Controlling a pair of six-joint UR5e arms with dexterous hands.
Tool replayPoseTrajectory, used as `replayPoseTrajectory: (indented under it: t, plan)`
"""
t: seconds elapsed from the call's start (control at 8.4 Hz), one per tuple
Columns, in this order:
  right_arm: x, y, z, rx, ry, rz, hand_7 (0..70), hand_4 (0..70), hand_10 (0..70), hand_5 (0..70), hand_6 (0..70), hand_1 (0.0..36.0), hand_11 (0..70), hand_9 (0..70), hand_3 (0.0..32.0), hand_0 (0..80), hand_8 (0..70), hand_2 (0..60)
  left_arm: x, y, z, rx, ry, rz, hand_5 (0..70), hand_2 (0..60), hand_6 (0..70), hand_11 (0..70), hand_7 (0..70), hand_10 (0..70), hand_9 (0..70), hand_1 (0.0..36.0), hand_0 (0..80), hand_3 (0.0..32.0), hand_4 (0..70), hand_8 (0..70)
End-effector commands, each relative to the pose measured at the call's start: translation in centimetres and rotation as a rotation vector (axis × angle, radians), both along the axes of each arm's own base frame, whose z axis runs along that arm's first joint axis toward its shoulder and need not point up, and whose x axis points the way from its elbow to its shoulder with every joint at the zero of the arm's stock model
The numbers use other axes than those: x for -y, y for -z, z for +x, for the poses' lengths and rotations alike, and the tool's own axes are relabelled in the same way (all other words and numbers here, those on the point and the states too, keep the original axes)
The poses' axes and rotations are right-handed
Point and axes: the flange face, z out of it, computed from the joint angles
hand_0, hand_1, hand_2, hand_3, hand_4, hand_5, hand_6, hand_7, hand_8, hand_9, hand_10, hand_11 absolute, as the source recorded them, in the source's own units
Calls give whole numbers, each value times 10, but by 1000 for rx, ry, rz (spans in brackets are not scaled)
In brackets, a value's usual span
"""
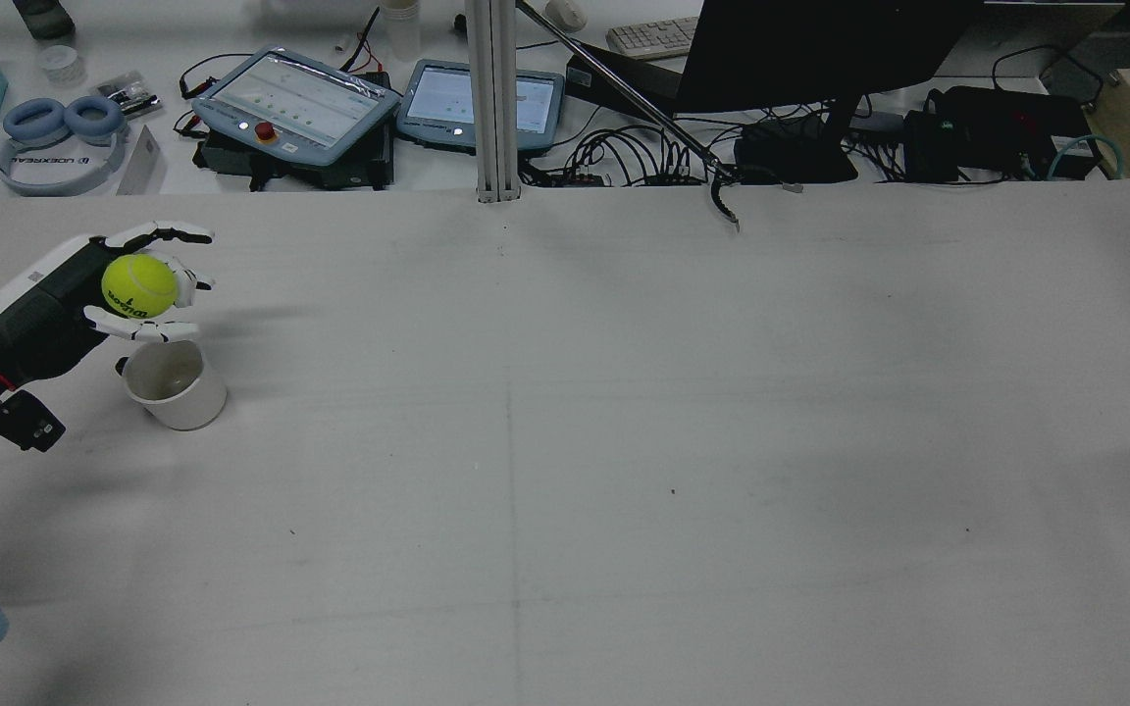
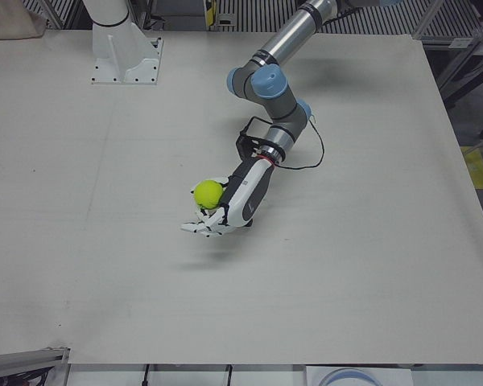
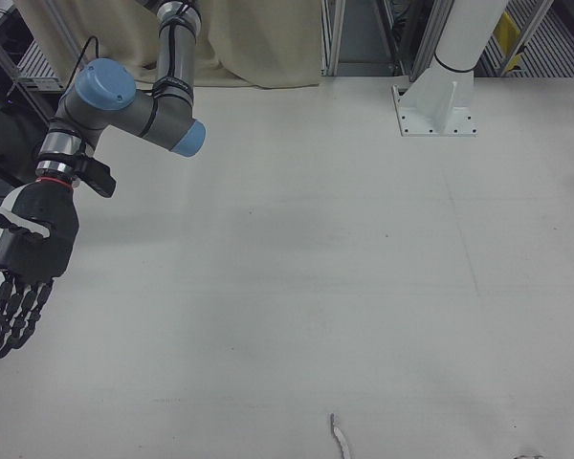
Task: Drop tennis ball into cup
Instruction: 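Move the left hand holding the tennis ball over the white cup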
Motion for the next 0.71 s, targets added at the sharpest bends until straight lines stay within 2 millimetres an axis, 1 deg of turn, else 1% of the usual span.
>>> replayPoseTrajectory:
  t: [0.0,0.12,0.24,0.36,0.48,0.6]
  plan:
    - [0,0,0,0,0,-2,0,0,0,0,0,0,0,0,0,0,0,0,-12,-14,10,11,-27,-8,275,181,700,336,700,210,540,319,800,0,220,445]
    - [0,0,0,0,0,-2,0,0,0,0,0,0,0,0,0,0,0,0,-12,-14,10,9,-26,-7,289,186,700,333,683,208,525,312,800,0,216,438]
    - [0,0,0,0,0,-2,0,0,0,0,0,0,0,0,0,0,0,0,-12,-15,10,11,-26,-9,245,166,700,315,577,196,439,296,797,0,191,378]
    - [0,0,0,0,0,0,0,0,0,0,0,0,0,0,0,0,0,0,-13,-18,9,14,-26,-13,204,146,616,285,389,176,292,287,730,0,150,266]
    - [0,0,0,0,0,0,0,0,0,0,0,0,0,0,0,0,0,0,-15,-24,6,16,-24,-14,174,116,453,266,348,164,248,284,688,0,137,218]
    - [0,0,0,0,0,0,0,0,0,0,0,0,0,0,0,0,0,0,-20,-33,1,17,-24,-15,177,110,463,257,309,158,225,277,675,0,133,216]
